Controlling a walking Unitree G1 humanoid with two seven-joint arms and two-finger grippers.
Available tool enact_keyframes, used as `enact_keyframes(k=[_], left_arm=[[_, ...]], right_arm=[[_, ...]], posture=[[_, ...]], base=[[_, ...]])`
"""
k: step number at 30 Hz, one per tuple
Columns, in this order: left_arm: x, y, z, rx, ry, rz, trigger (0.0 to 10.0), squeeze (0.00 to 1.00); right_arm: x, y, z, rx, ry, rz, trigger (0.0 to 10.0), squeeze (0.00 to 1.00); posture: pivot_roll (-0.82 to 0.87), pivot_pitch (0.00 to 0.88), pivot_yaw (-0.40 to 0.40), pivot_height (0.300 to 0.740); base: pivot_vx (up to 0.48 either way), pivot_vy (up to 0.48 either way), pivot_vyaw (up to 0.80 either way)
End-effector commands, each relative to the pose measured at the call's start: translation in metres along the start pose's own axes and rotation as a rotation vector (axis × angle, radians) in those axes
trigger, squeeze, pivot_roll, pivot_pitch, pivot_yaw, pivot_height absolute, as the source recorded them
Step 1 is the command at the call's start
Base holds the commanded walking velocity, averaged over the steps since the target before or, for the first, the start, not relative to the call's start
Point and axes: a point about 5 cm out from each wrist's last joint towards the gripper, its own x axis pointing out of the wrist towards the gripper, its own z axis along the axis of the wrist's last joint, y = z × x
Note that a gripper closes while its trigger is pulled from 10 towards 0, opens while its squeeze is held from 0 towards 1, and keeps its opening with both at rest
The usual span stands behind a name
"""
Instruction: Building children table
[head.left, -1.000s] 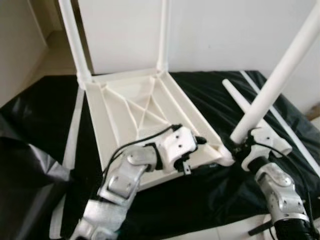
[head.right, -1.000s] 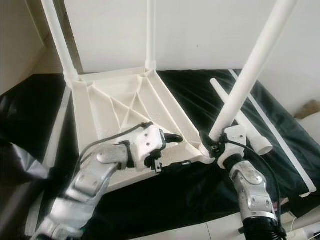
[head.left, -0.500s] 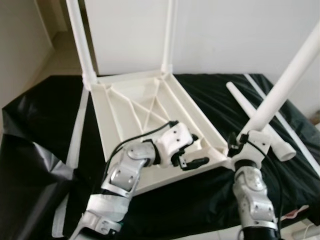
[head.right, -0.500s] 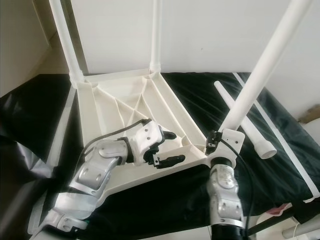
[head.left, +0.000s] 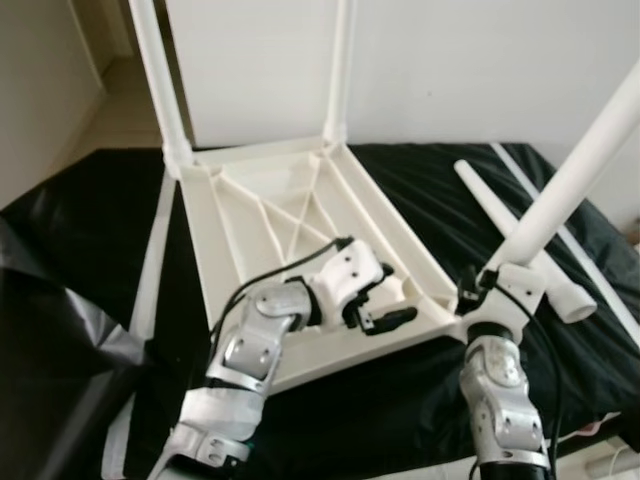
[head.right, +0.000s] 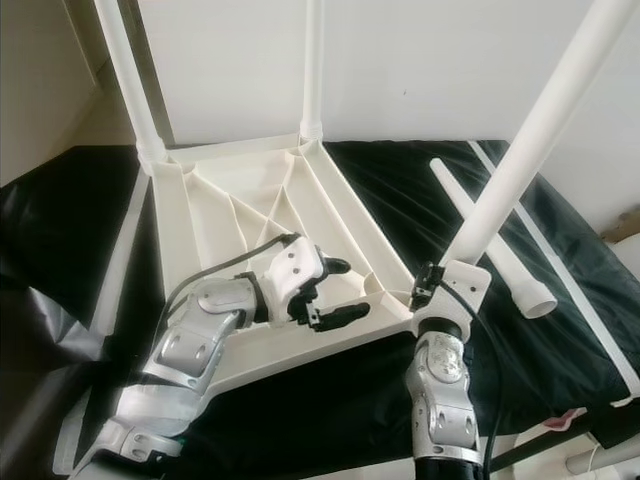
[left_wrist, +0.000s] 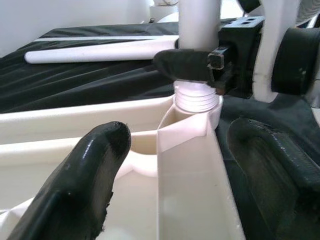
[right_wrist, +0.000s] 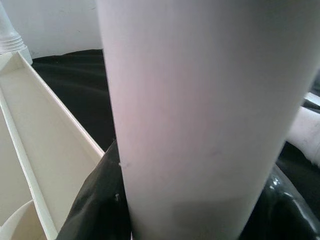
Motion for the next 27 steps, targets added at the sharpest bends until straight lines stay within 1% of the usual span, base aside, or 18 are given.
enact_keyframes(k=[1,4,7,8,13,14,15,21,23,25,26,27], left_arm=[[-0.003,0.017,-0.005,-0.006,0.017,0.358,10.0,0.0],[-0.005,0.017,-0.006,0.025,0.043,0.376,10.0,0.0],[-0.005,0.018,-0.006,0.034,0.048,0.383,10.0,0.0],[-0.005,0.018,-0.006,0.04,0.05,0.387,10.0,0.0],[-0.004,0.02,-0.005,0.052,0.053,0.401,10.0,0.0],[-0.004,0.02,-0.004,0.06,0.045,0.395,10.0,0.0],[-0.004,0.02,-0.003,0.064,0.041,0.39,10.0,0.0],[-0.003,0.019,-0.003,0.073,0.038,0.384,10.0,0.0],[-0.004,0.018,-0.003,0.077,0.037,0.382,10.0,0.0],[-0.004,0.018,-0.003,0.077,0.037,0.382,10.0,0.0],[-0.004,0.018,-0.003,0.077,0.037,0.378,10.0,0.0],[-0.004,0.017,-0.004,0.074,0.037,0.371,10.0,0.0]], right_arm=[[-0.005,-0.007,-0.022,0.007,0.124,-0.031,10.0,0.0],[0.001,-0.008,-0.017,-0.014,0.1,-0.016,10.0,0.0],[0.002,-0.008,-0.017,-0.016,0.097,-0.01,10.0,0.0],[0.002,-0.007,-0.016,-0.009,0.094,0.004,10.0,1.0],[0.001,-0.002,-0.01,0.035,0.064,0.054,10.0,1.0],[-0.001,0.001,-0.006,0.067,0.049,0.087,10.0,1.0],[-0.001,0.002,-0.005,0.08,0.041,0.102,10.0,1.0],[-0.002,0.001,-0.002,0.084,0.021,0.125,10.0,1.0],[-0.003,-0.005,0.003,0.082,-0.006,0.158,10.0,1.0],[-0.003,-0.005,0.003,0.082,-0.006,0.158,10.0,1.0],[-0.003,-0.008,0.005,0.081,-0.021,0.2,10.0,0.2],[-0.004,-0.011,0.006,0.086,-0.027,0.237,10.0,0.0]], posture=[[-0.05,0.0,-0.042,0.74],[-0.04,0.0,-0.041,0.74],[-0.04,0.0,-0.042,0.74],[-0.04,0.0,-0.042,0.74],[-0.04,0.0,-0.043,0.74],[-0.04,0.0,-0.044,0.74],[-0.04,0.0,-0.043,0.74],[-0.04,0.0,-0.045,0.74],[-0.04,0.002,-0.046,0.74],[-0.04,0.002,-0.046,0.74],[-0.04,0.002,-0.046,0.74],[-0.04,0.002,-0.044,0.74]], base=[[0.0,0.0,0.0],[0.0,0.0,0.0],[0.0,0.0,0.0],[0.0,0.0,0.0],[0.0,0.0,0.0],[0.0,0.0,0.0],[0.0,0.0,0.0],[0.0,0.0,0.0],[0.0,0.0,0.0],[0.0,0.0,0.0],[0.0,0.0,0.0],[0.0,0.0,0.0]])
